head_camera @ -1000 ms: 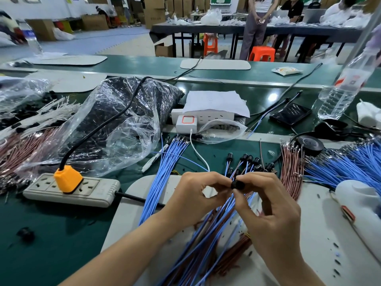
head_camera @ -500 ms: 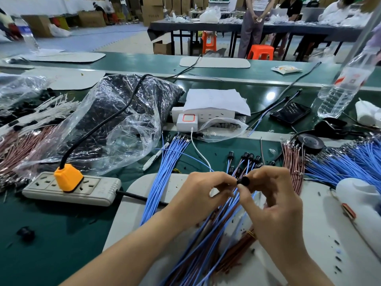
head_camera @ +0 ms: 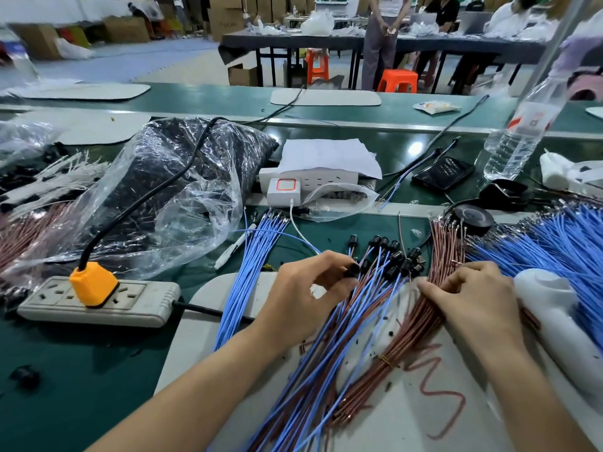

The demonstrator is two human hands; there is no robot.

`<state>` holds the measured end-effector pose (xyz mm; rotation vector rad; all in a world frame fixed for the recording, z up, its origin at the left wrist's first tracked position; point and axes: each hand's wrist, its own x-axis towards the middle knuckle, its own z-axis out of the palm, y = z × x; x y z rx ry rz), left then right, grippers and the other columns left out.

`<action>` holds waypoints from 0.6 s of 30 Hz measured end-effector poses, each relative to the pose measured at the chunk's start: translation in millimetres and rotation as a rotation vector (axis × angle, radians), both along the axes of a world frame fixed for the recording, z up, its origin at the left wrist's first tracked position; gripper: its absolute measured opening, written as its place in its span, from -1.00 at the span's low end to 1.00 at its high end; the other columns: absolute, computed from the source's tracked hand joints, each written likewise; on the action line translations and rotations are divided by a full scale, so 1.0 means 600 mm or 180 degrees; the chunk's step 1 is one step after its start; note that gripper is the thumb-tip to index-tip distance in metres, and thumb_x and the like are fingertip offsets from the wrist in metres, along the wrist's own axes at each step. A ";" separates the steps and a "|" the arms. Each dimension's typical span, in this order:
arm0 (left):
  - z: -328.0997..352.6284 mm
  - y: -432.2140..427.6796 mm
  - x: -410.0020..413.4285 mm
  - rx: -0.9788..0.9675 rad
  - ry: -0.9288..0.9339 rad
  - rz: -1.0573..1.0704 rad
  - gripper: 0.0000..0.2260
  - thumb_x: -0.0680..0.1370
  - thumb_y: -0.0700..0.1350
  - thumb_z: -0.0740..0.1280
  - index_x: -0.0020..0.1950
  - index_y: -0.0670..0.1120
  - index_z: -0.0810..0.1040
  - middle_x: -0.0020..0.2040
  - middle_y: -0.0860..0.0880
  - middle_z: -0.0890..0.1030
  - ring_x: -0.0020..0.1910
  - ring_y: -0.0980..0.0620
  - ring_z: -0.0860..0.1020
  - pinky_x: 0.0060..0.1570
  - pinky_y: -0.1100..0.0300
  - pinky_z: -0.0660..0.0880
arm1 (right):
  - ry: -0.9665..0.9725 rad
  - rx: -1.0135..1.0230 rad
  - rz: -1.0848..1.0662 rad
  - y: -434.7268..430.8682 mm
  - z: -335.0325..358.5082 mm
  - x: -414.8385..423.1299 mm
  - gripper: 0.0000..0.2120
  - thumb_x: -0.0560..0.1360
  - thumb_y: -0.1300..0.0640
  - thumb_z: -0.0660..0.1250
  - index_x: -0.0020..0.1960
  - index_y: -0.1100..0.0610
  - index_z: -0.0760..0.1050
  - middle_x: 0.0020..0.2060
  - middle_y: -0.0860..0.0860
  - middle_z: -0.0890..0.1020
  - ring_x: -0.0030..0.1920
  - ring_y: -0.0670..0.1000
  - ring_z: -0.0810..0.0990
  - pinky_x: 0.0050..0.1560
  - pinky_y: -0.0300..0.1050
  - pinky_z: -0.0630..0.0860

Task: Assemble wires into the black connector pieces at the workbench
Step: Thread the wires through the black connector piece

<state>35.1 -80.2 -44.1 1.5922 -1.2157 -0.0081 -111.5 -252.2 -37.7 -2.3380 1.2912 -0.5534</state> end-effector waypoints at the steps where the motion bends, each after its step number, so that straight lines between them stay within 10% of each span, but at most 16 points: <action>1: 0.000 0.000 0.000 -0.0001 -0.0024 0.0000 -0.86 0.48 -0.23 0.43 0.03 -0.18 0.61 -0.21 0.00 0.67 -0.26 0.12 0.62 -0.10 0.27 0.57 | -0.0054 0.0019 -0.0036 0.000 0.001 0.001 -0.70 0.36 0.02 0.51 -0.45 0.02 0.46 -0.03 0.07 0.51 0.10 0.18 0.47 0.19 0.02 0.38; 10: 0.002 0.001 0.000 0.0056 -0.0065 -0.0037 -0.85 0.48 -0.22 0.43 0.03 -0.18 0.62 -0.21 -0.02 0.67 -0.24 0.10 0.61 -0.11 0.25 0.56 | -0.0152 -0.0003 -0.0126 0.002 0.001 0.004 -0.71 0.35 -0.04 0.52 -0.34 0.08 0.47 -0.04 0.05 0.45 0.10 0.18 0.44 0.14 0.01 0.37; 18: 0.007 0.004 -0.002 0.0163 -0.0130 -0.0134 -0.85 0.48 -0.22 0.43 0.04 -0.18 0.62 -0.17 0.03 0.66 -0.17 0.12 0.59 -0.06 0.23 0.55 | 0.0051 0.0007 0.0168 0.038 -0.013 0.027 -0.78 0.37 -0.01 0.48 -0.39 -0.06 0.50 0.41 -0.05 0.32 0.44 -0.02 0.05 0.42 0.08 0.03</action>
